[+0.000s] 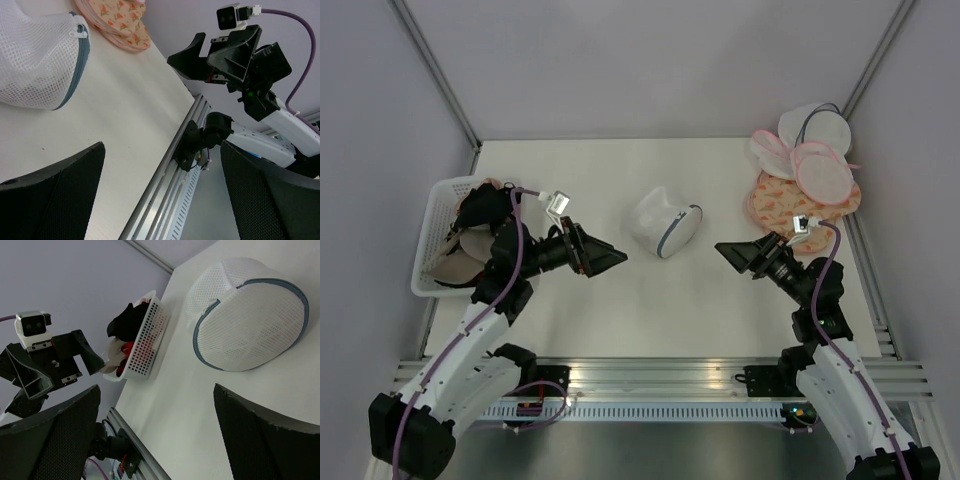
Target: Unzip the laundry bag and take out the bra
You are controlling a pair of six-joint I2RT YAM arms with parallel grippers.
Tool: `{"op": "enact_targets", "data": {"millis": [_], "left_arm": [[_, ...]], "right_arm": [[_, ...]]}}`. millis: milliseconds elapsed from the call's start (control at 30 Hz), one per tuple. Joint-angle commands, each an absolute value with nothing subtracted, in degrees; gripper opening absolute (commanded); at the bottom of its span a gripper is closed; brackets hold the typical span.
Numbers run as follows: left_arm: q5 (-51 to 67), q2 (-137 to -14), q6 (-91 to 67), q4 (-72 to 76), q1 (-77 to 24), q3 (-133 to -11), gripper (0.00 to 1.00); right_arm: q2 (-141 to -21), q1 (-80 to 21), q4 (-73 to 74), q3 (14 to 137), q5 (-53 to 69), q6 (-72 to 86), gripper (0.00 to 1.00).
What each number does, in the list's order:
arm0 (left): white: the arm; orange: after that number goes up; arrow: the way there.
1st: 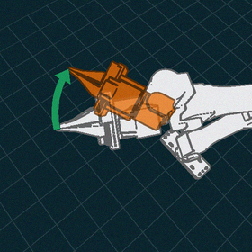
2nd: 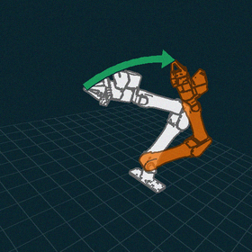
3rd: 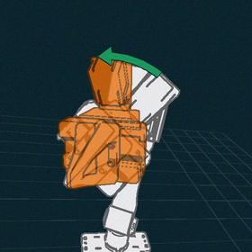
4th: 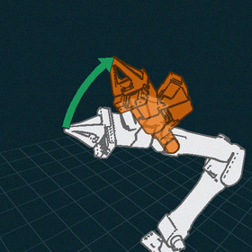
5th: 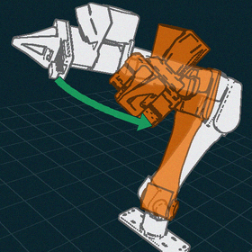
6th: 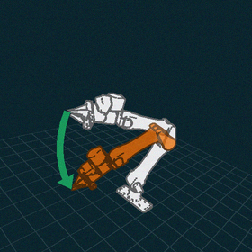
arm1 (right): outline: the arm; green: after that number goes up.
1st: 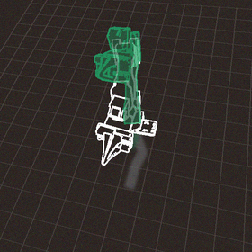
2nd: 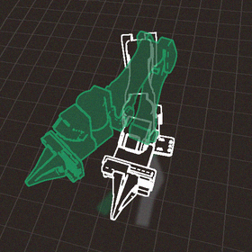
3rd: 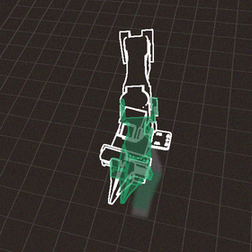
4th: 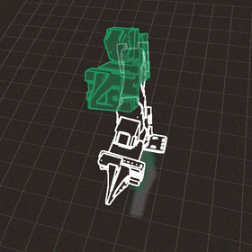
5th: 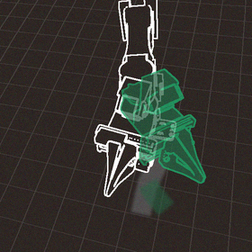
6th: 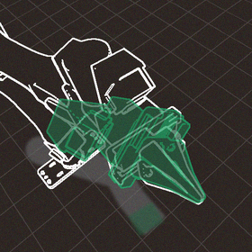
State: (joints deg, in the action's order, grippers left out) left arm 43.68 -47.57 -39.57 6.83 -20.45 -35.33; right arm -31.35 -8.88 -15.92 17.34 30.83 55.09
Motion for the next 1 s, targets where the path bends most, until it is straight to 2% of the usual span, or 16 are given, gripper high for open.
{"op": "enact_targets", "data": {"millis": [0,133,233,267,367,533,567,667,833,967], "left_arm": [[43.6,-46.1,-40.1,11.9,-20.8,-33.3,1.00],[40.7,-50.9,-35.3,9.9,-21.8,-34.5,1.00],[28.9,-58.6,-26.2,0.8,-29.1,-43.4,1.00],[19.6,-60.5,-24.5,0.4,-31.2,-45.2,1.00],[9.6,-68.0,-20.6,0.4,-36.4,-49.5,1.00],[0.3,-75.8,-14.0,4.7,-42.6,-52.8,1.00],[-7.1,-77.2,-12.4,4.9,-43.8,-53.3,1.00],[-17.8,-81.8,-8.4,6.1,-47.3,-53.9,1.00],[-21.2,-81.0,-5.0,16.4,-49.8,-48.1,1.00],[-10.2,-77.9,-0.4,18.7,-49.9,-47.8,1.00]], "right_arm": [[-31.5,-9.1,-17.4,20.6,33.3,53.4,0.98],[-28.7,-9.1,-13.6,20.4,30.6,50.9,0.98],[-27.3,-9.1,-13.7,19.3,29.8,50.9,0.98],[-27.1,-9.1,-13.4,19.1,29.4,50.9,0.98],[-26.7,-9.1,-8.7,20.0,27.2,48.4,0.98],[-26.6,-9.1,-0.2,23.2,25.3,42.0,0.98],[-26.6,-9.1,1.4,23.5,25.1,41.5,0.98],[-26.6,-9.1,2.6,23.8,24.8,40.8,0.98],[-27.2,-9.1,3.3,23.5,25.0,39.7,0.98],[-27.8,-9.1,3.0,22.8,25.4,39.6,0.98]]}}
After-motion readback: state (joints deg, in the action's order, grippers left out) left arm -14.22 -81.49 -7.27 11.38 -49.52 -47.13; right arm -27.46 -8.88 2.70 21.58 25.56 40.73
